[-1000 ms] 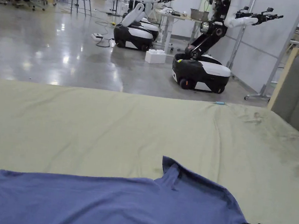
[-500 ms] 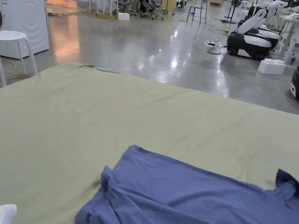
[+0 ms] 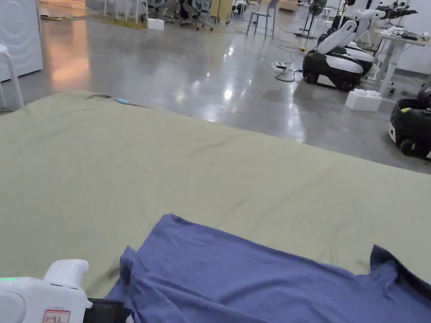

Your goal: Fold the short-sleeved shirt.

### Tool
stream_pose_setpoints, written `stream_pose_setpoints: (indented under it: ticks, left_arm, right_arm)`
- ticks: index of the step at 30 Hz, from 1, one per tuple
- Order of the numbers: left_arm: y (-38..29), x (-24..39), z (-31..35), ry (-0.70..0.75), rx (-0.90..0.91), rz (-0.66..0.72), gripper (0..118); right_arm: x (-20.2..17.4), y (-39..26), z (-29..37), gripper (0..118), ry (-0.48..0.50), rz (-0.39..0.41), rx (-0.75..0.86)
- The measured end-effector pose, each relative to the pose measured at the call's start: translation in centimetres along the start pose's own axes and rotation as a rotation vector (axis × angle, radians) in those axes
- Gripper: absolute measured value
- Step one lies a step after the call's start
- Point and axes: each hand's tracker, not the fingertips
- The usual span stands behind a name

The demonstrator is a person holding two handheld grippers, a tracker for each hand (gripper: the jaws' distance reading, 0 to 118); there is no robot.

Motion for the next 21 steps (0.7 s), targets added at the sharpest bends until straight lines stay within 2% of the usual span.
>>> stream_pose_setpoints:
  ticks: [1,2,3,4,6,7,8,9,10,12,15,19,20,21]
  left_arm:
    - [-0.1,0.5,0.5,0.070,0.012,-0.031,71]
    - [-0.2,0.7,0.9,0.116,0.011,-0.037,39]
    - [-0.4,0.4,1.5,0.075,0.021,-0.017,11]
    - [-0.5,0.1,1.9,-0.004,0.009,0.034,11]
    - [-0.8,-0.3,2.1,0.015,-0.012,0.036,11]
    - [-1.0,-0.5,1.6,0.018,-0.031,0.022,11]
    - [-1.2,-0.5,1.0,0.022,-0.041,0.014,11]
    - [-1.5,-0.1,0.8,0.023,-0.041,0.015,11]
    - [-1.4,0.1,0.7,0.027,-0.043,0.025,11]
    - [-1.3,0.4,1.0,0.032,-0.048,0.038,11]
    - [-1.5,1.3,1.2,0.054,-0.051,-0.017,11]
    - [-1.9,2.0,1.4,0.076,-0.042,-0.044,11]
    - [-1.9,2.1,1.5,0.077,-0.038,-0.040,11]
    - [-1.8,1.9,1.5,0.077,-0.034,-0.031,11]
  right_arm:
    - [0.0,0.2,-0.1,2,-0.004,0.006,-0.003]
    - [0.3,0.3,-0.1,2,-0.008,0.008,-0.004]
    - [0.5,0.7,-0.3,2,-0.017,0.005,-0.004]
    - [0.9,1.1,-0.6,2,-0.033,-0.007,-0.001]
    - [1.7,2.1,-1.2,4,-0.073,-0.051,0.041]
    - [2.4,2.6,-1.7,12,-0.081,-0.077,0.075]
    - [3.0,3.1,-2.3,30,-0.102,-0.099,0.093]
    - [3.6,3.8,-3.2,57,-0.131,-0.119,0.085]
    - [4.2,4.5,-3.7,65,-0.137,-0.125,0.064]
    - [5.0,5.4,-5.2,65,-0.160,-0.137,0.028]
    - [6.5,6.7,-7.7,65,-0.165,-0.129,-0.019]
    - [5.9,7.6,-10.7,65,-0.110,-0.095,-0.102]
    - [5.6,7.7,-11.4,63,-0.092,-0.079,-0.120]
    - [5.3,7.8,-12.3,50,-0.074,-0.054,-0.141]
